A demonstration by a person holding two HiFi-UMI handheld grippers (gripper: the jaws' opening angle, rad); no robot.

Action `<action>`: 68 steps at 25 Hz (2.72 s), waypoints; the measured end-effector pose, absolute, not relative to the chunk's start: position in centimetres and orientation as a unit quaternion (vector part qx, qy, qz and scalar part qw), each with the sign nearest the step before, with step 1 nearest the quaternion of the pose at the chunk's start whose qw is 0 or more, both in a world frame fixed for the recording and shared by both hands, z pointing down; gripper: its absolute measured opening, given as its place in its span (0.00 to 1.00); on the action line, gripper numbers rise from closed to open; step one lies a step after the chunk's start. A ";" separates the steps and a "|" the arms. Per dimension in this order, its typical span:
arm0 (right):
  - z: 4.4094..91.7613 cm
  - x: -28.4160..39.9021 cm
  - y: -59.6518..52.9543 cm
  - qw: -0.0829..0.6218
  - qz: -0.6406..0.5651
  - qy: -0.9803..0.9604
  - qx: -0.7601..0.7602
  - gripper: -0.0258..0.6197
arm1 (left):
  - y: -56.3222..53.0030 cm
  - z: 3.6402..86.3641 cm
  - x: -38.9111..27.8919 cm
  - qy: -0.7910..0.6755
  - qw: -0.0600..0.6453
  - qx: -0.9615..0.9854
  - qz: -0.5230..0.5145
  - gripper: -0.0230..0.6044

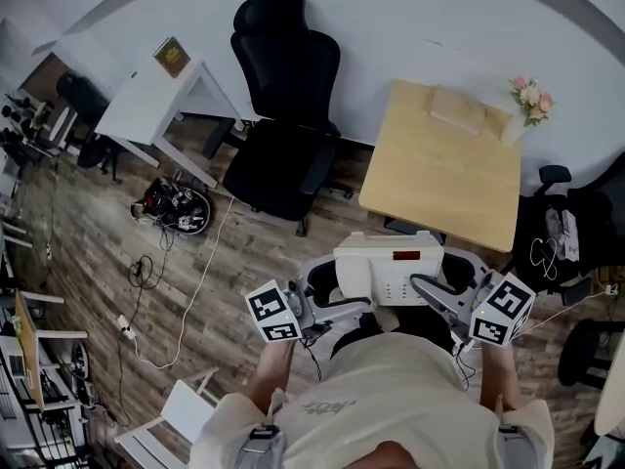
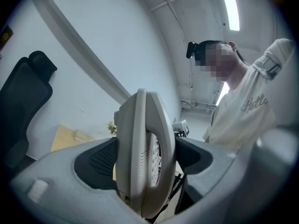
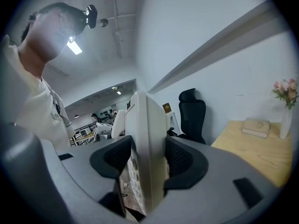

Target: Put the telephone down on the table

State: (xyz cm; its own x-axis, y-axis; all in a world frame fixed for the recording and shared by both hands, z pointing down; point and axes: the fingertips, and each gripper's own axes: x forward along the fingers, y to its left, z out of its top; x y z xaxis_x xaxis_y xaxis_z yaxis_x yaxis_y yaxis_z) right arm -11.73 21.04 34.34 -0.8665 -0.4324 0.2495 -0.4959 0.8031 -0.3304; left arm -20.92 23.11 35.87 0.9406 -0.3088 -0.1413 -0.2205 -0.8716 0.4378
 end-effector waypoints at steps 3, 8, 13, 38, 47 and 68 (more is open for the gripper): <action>35.0 -11.6 20.3 0.082 0.202 -0.945 0.243 0.38 | 22.4 36.5 -20.8 -0.139 0.215 0.962 -0.100 0.65; 36.5 -10.6 18.2 0.077 0.222 -0.945 0.228 0.38 | 20.5 37.5 -19.7 -0.156 0.230 0.957 -0.087 0.65; 36.7 -9.1 14.1 0.045 0.226 -0.951 0.205 0.38 | 16.6 37.1 -18.3 -0.176 0.221 0.958 -0.049 0.65; 36.2 6.2 -2.5 -0.038 0.218 -0.943 0.250 0.38 | -1.1 35.7 -3.2 -0.124 0.201 0.971 0.029 0.65; 37.4 7.8 -5.9 -0.038 0.233 -0.927 0.290 0.38 | -5.3 37.0 -1.6 -0.081 0.213 0.973 0.043 0.65; 34.6 3.3 -15.2 0.005 0.221 -0.883 0.415 0.38 | -16.9 35.3 -6.0 0.052 0.218 0.975 -0.009 0.65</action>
State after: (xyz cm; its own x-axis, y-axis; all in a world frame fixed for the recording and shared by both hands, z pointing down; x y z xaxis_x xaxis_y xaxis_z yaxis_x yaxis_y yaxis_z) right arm 3.28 -15.20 34.59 -0.6557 -0.7300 0.1928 -0.7348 0.5583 -0.3851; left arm -5.98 -16.88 35.32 0.9944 0.0979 -0.0408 0.1060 -0.8996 0.4237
